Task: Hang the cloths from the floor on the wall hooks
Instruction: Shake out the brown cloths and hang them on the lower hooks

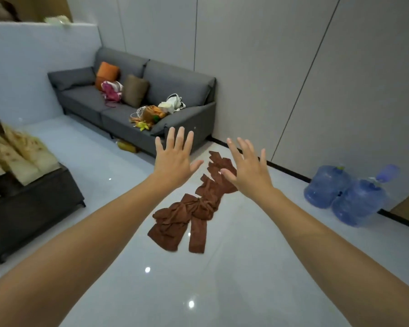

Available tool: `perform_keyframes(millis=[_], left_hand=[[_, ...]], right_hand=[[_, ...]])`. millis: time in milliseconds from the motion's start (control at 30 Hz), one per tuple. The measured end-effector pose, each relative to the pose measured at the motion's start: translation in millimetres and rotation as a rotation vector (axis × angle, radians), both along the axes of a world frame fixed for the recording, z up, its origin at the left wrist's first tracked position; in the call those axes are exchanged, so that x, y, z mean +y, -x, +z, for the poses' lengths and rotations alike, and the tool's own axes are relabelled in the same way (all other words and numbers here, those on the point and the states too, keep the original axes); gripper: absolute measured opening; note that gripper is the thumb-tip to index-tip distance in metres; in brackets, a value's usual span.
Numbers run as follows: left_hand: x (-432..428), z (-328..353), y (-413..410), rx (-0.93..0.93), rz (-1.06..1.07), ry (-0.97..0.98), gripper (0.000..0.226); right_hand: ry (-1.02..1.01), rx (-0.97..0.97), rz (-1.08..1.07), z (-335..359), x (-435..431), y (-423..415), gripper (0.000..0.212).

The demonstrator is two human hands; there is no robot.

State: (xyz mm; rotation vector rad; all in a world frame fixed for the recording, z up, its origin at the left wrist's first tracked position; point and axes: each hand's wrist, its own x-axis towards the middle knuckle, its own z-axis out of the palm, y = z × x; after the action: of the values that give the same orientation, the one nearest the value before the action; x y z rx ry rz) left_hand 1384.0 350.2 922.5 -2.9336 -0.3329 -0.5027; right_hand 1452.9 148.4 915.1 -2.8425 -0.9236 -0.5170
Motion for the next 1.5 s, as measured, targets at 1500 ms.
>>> perform_keyframes(millis=[1500], left_hand=[[202,-141,-287,0.129,0.856,0.178,0.079]], right_hand=[[0.245,0.245,0.755,-168,292,-429,0.078]])
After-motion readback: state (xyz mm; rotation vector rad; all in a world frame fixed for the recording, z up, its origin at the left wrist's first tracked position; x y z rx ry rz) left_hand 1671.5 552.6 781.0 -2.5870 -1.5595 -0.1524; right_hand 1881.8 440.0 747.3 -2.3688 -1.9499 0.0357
